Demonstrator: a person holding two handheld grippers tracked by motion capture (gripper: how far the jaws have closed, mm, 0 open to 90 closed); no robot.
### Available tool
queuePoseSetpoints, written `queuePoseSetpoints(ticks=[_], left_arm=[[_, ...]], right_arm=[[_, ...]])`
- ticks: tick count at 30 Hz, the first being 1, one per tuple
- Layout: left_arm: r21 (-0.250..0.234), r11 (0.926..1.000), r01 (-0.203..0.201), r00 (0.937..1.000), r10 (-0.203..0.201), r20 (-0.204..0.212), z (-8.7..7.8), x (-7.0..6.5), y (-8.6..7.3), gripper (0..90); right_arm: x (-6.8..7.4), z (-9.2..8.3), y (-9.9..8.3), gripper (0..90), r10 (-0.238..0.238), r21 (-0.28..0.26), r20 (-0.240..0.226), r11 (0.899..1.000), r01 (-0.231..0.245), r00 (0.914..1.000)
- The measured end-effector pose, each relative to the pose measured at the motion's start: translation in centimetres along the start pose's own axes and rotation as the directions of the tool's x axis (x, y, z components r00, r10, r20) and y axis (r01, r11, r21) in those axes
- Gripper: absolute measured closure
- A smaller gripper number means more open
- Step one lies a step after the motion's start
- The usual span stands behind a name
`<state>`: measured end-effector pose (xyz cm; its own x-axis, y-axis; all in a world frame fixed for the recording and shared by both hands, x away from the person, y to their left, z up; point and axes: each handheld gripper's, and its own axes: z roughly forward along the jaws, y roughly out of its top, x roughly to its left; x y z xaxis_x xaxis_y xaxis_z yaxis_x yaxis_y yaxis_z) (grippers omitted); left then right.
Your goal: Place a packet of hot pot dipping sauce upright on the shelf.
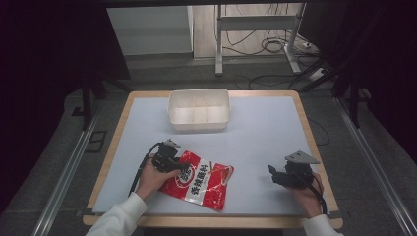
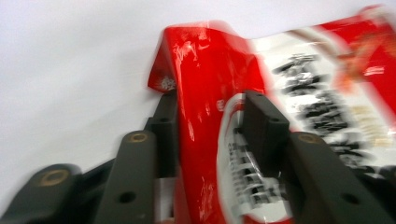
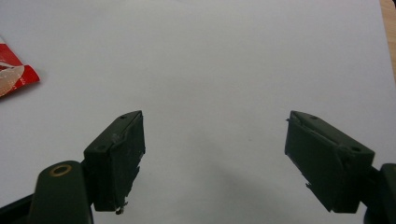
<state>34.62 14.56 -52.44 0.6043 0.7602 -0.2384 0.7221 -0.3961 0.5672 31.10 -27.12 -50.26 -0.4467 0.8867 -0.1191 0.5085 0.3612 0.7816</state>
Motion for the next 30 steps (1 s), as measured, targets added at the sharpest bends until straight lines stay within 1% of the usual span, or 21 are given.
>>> queuePoseSetpoints(ticks=[1, 2, 3, 5, 8, 11, 12, 14, 16, 18, 19, 22, 23, 24, 25, 27, 28, 29, 30], left_arm=[[-0.004, 1.0, -0.004, 0.9999, 0.004, 0.012, 0.0, -0.2, 0.1, 67.3], [-0.009, 0.9999, -0.012, 0.9998, 0.013, 0.017, 0.0, -0.4, 0.2, 75.1], [-0.012, 0.9998, -0.017, 0.9997, 0.018, 0.02, -0.1, -0.5, 0.3, 75.1], [-0.01, 0.9994, -0.034, 0.9993, 0.034, 0.017, -0.2, -0.8, 0.4, 80.2], [-0.016, 0.9996, -0.025, 0.9987, 0.026, 0.044, -0.5, -0.6, 0.4, 82.8], [-0.038, 0.9992, -0.011, 0.9964, 0.014, 0.083, -1.1, -0.6, 0.6, 85.9], [-0.038, 0.9992, -0.011, 0.9964, 0.014, 0.083, -1.1, -0.6, 0.6, 86.9], [-0.057, 0.9984, 0.001, 0.9934, 0.006, 0.114, -1.8, -0.5, 0.8, 87.9], [-0.065, 0.9979, 0.009, 0.9902, 0.0, 0.14, -2.4, -0.4, 1.2, 88.0], [-0.075, 0.9971, 0.011, 0.986, 0.001, 0.167, -3.1, -0.4, 1.6, 88.2], [-0.088, 0.9961, 0.011, 0.9825, 0.006, 0.186, -3.7, -0.5, 2.0, 88.2], [-0.107, 0.9942, 0.002, 0.9789, 0.02, 0.203, -4.7, -0.6, 2.6, 88.3], [-0.107, 0.9942, 0.002, 0.9789, 0.02, 0.203, -4.7, -0.6, 2.6, 88.3], [-0.119, 0.9929, 0.003, 0.9755, 0.023, 0.219, -5.3, -0.6, 3.0, 88.3], [-0.119, 0.9929, 0.003, 0.9755, 0.023, 0.219, -5.3, -0.6, 3.0, 88.3], [-0.131, 0.9914, 0.0, 0.974, 0.029, 0.225, -6.1, -0.6, 3.4, 88.3], [-0.142, 0.9899, -0.004, 0.9712, 0.038, 0.235, -6.9, -0.7, 3.8, 88.4], [-0.142, 0.9899, -0.004, 0.9712, 0.038, 0.235, -6.9, -0.7, 3.8, 88.4], [-0.151, 0.9885, -0.003, 0.9698, 0.04, 0.24, -7.3, -0.7, 4.0, 88.4]], right_arm=[[0.0, 0.0, 0.0, 19.9, 0.0, 0.0, 0.0, 1.0, 0.0, 1.0], [-0.1, -0.1, 0.0, 20.0, 0.001, -0.001, 0.001, 1.0, -0.001, 1.0], [-0.1, -0.1, 0.0, 20.0, 0.001, -0.001, 0.001, 1.0, -0.001, 1.0], [-0.1, -0.1, 0.0, 20.0, 0.005, -0.002, 0.002, 1.0, -0.005, 1.0], [-0.2, -0.1, 0.0, 20.1, 0.004, -0.002, 0.002, 1.0, -0.004, 1.0], [-0.3, -0.1, 0.0, 20.2, 0.006, -0.003, 0.003, 1.0, -0.006, 1.0], [-0.3, -0.1, 0.0, 20.2, 0.006, -0.003, 0.003, 1.0, -0.006, 1.0], [-0.4, -0.1, -0.1, 20.2, 0.011, -0.003, 0.008, 1.0, -0.011, 0.9999], [-0.4, -0.1, -0.1, 20.3, 0.013, -0.002, 0.009, 1.0, -0.013, 0.9999], [-0.6, -0.2, -0.1, 20.4, 0.023, -0.002, 0.019, 1.0, -0.023, 0.9995], [-0.6, -0.3, -0.1, 20.4, 0.025, -0.003, 0.022, 1.0, -0.024, 0.9994], [-0.9, -0.4, -0.1, 20.5, 0.032, -0.004, 0.03, 0.999, -0.032, 0.999], [-0.9, -0.4, -0.1, 20.5, 0.032, -0.004, 0.03, 0.999, -0.032, 0.999], [-1.0, -0.4, -0.2, 20.6, 0.038, -0.003, 0.034, 0.999, -0.038, 0.9987], [-1.0, -0.4, -0.2, 20.6, 0.038, -0.003, 0.034, 0.999, -0.038, 0.9987], [-1.3, -0.4, -0.2, 20.7, 0.046, 0.0, 0.041, 0.999, -0.046, 0.9981], [-1.3, -0.4, -0.2, 20.8, 0.048, -0.002, 0.04, 0.999, -0.048, 0.998], [-1.3, -0.4, -0.2, 20.8, 0.052, -0.003, 0.041, 0.999, -0.051, 0.9978], [-1.3, -0.4, -0.2, 20.8, 0.052, -0.003, 0.041, 0.999, -0.051, 0.9978]])
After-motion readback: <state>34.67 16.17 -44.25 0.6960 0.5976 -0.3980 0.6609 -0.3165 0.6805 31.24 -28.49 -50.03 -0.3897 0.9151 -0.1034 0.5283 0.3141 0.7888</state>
